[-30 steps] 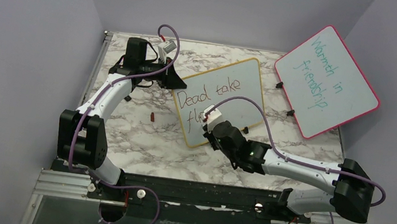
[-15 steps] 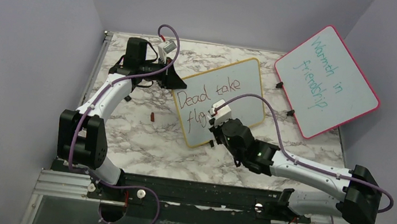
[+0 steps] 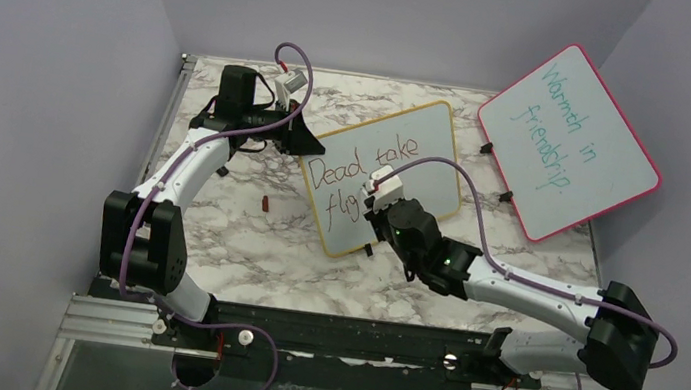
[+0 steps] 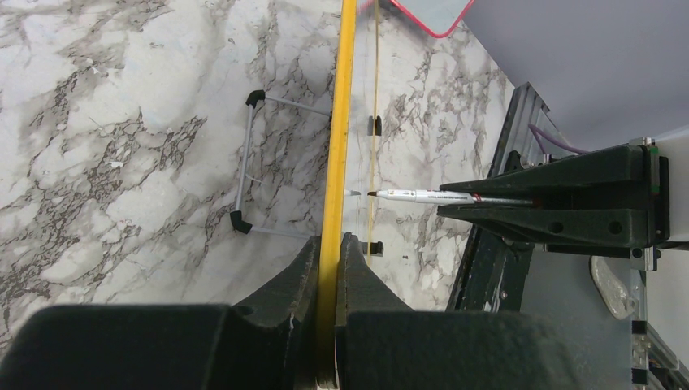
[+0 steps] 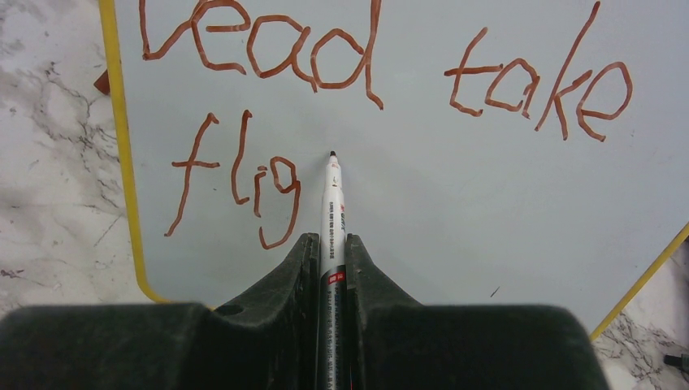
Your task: Write a sentence on the whiteboard
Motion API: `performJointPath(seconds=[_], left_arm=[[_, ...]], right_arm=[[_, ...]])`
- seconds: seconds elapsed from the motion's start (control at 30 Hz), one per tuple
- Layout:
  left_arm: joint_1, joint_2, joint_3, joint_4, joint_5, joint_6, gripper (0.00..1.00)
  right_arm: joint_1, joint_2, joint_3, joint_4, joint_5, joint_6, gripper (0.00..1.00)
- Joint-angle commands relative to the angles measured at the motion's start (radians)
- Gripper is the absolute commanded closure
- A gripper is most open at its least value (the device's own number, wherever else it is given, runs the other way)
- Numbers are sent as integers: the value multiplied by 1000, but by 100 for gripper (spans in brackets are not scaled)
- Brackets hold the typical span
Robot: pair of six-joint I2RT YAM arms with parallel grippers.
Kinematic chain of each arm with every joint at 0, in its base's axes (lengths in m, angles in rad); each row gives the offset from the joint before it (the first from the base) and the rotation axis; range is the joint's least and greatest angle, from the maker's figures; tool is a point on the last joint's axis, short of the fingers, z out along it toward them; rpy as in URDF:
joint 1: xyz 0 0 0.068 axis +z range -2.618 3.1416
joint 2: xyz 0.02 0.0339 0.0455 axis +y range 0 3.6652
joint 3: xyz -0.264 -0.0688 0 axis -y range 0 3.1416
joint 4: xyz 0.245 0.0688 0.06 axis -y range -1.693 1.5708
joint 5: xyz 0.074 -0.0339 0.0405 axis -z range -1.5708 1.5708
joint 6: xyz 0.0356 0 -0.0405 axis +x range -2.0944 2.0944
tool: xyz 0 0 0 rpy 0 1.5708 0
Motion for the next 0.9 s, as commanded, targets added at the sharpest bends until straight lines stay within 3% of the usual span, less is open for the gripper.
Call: performJointPath(seconds=[0.0, 0.6, 0.87], left_arm=[[17, 51, -18, -51, -228, 83, 100], [17, 51, -17, -51, -228, 84, 100], [18, 51, -17, -51, -228, 83, 100]], right_arm=[[-5, 19, 42, 62, -24, -17, 100], [-18, 50, 55, 77, -37, -18, 100], [-18, 28, 50, -15, -45, 12, 99]])
